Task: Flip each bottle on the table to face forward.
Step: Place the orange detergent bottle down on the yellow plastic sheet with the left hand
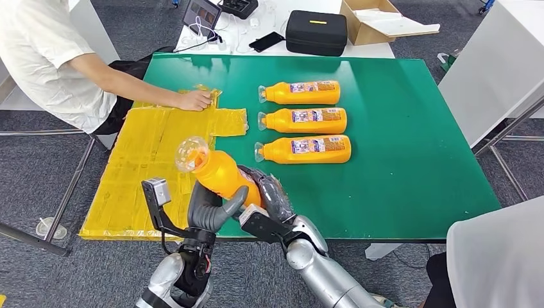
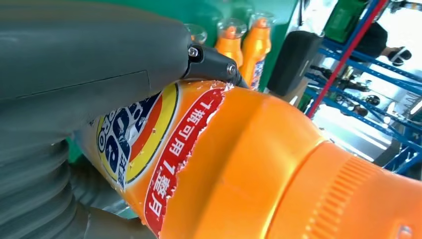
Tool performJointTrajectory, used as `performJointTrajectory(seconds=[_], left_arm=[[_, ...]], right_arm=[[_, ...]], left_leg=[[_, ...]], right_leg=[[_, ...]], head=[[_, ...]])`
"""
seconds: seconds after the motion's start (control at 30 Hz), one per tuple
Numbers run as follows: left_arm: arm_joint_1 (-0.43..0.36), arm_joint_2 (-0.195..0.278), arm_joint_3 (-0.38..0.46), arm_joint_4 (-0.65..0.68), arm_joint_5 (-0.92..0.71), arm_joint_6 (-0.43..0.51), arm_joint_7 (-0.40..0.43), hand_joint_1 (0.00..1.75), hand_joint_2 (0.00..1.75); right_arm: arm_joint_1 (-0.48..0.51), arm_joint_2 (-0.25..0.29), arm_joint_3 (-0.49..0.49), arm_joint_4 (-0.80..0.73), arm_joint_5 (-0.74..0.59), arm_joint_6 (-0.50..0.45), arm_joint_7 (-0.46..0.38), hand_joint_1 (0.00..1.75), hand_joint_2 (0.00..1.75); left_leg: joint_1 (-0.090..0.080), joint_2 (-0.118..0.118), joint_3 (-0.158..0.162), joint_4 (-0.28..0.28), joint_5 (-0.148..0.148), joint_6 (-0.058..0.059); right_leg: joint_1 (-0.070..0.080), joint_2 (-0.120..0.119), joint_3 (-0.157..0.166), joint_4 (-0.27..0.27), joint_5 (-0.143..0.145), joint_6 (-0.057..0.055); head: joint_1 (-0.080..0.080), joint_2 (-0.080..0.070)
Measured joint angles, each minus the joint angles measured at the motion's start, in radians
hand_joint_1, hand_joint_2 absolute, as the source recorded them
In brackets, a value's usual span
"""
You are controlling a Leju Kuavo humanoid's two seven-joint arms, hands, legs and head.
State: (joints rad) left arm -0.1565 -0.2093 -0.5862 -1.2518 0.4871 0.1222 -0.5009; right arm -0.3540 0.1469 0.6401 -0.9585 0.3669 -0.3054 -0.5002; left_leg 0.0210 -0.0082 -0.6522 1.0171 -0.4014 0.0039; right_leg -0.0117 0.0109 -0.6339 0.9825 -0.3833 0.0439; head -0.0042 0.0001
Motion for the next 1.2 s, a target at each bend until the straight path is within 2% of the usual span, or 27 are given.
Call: performJointTrajectory(seconds=[0.2,0.37,0.5,0.6,0.73,0.9,1.03,1.2], left_arm=[[-0.003,0.001,0.0,0.003,-0.009,-0.009,-0.006,1.75,1.75],[-0.003,0.001,-0.004,0.004,-0.046,0.025,-0.012,1.75,1.75],[-0.003,0.002,-0.006,0.008,-0.088,0.063,-0.019,1.75,1.75],[-0.002,0.007,-0.006,0.009,-0.155,0.127,-0.031,1.75,1.75],[0.003,0.02,-0.004,0.009,-0.291,0.238,-0.048,1.75,1.75],[0.006,0.047,0.014,0.01,-0.576,0.425,-0.046,1.75,1.75],[-0.004,0.076,0.057,0.02,-0.837,0.527,0.014,1.75,1.75],[-0.034,0.105,0.111,0.052,-1.113,0.557,0.131,1.75,1.75]], right_arm=[[0.004,0.0,-0.005,0.0,-0.065,0.041,-0.006,0.0,1.75],[0.02,-0.001,-0.026,-0.002,-0.106,0.047,-0.02,0.0,1.75],[0.04,-0.003,-0.052,-0.009,-0.12,0.024,-0.037,0.0,1.75],[0.061,-0.005,-0.079,-0.022,-0.129,-0.02,-0.055,0.0,1.75],[0.104,-0.009,-0.131,-0.059,-0.141,-0.097,-0.09,0.0,0.0],[0.171,-0.014,-0.228,-0.152,-0.174,-0.199,-0.17,0.0,0.0],[0.227,-0.018,-0.334,-0.271,-0.185,-0.252,-0.196,0.0,1.75],[0.278,-0.019,-0.435,-0.399,-0.197,-0.276,-0.199,0.0,1.75]], left_leg=[[0.0,0.0,0.0,0.0,0.0,0.0],[0.0,0.0,0.0,0.0,0.0,0.0],[0.0,0.0,0.0,0.0,0.0,0.0],[0.0,0.0,0.0,0.0,0.0,0.0],[0.0,0.0,0.0,0.0,0.0,0.0],[0.0,0.0,0.0,0.0,0.0,0.0],[0.0,0.0,0.0,0.0,0.0,0.0],[0.0,0.0,0.0,0.0,0.0,0.0]], right_leg=[[0.0,0.0,0.0,0.0,0.0,0.0],[0.0,0.0,0.0,0.0,0.0,0.0],[0.0,0.0,0.0,0.0,0.0,0.0],[0.0,0.0,0.0,0.0,0.0,0.0],[0.0,0.0,0.0,0.0,0.0,0.0],[0.0,0.0,0.0,0.0,0.0,0.0],[0.0,0.0,0.0,0.0,0.0,0.0],[0.0,0.0,0.0,0.0,0.0,0.0]], head=[[0.0,0.0],[0.0,0.0],[0.0,0.0],[0.0,0.0],[0.0,0.0],[0.0,0.0],[0.0,0.0],[0.0,0.0]])
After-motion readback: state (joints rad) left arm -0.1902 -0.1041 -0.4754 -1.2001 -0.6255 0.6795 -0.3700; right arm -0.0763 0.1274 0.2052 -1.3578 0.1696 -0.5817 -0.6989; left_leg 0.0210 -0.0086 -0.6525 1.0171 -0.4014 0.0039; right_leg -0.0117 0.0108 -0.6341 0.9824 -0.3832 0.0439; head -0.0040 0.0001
